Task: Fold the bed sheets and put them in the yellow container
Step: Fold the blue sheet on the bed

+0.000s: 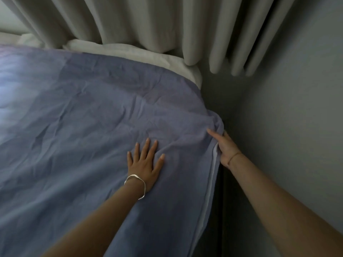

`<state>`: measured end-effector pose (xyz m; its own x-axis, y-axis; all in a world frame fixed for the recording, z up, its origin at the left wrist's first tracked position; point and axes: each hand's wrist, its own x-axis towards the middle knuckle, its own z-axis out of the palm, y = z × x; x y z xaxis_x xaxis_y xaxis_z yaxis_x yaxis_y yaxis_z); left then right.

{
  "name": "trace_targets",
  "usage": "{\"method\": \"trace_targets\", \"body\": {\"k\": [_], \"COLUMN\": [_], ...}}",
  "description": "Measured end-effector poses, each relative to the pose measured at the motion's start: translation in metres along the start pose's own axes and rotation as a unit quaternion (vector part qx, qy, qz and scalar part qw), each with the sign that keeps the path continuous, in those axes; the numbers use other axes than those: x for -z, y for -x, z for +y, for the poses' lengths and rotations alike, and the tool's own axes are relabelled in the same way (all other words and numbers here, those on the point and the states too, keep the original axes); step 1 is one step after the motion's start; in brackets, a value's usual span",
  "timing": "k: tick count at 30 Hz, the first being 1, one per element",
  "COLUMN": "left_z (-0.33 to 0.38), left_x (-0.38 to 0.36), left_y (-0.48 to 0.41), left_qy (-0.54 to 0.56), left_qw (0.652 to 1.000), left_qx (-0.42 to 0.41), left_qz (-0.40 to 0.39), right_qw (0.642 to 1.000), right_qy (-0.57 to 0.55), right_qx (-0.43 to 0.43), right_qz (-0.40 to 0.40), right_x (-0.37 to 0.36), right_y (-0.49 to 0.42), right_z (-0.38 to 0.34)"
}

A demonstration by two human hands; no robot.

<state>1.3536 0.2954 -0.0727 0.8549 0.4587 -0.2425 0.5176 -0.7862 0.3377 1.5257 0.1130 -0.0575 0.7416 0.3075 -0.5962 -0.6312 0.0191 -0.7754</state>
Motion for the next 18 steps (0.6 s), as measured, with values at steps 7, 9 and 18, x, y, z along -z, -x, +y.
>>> {"method": "trace_targets", "body": {"k": [7, 9, 18], "left_z": [-0.032, -0.042, -0.104], "left_x": [0.001, 0.006, 0.017], "left_y": [0.119, 0.154, 0.295], "left_qy": [0.001, -0.012, 0.021], "left_qw": [0.997, 0.994, 0.98], "left_qx": [0.036, 0.07, 0.124], "left_qz": [-0.061, -0.085, -0.151], "right_qw": [0.993, 0.986, 0.968], "right_qy": [0.017, 0.055, -0.049], "right_qx": [-0.109, -0.152, -0.244], "right_qz": [-0.038, -0.048, -0.031], "right_x": [-0.022, -0.027, -0.047], "right_y": [0.111, 0.144, 0.289], "right_z": [0.126, 0.148, 0.238]}}
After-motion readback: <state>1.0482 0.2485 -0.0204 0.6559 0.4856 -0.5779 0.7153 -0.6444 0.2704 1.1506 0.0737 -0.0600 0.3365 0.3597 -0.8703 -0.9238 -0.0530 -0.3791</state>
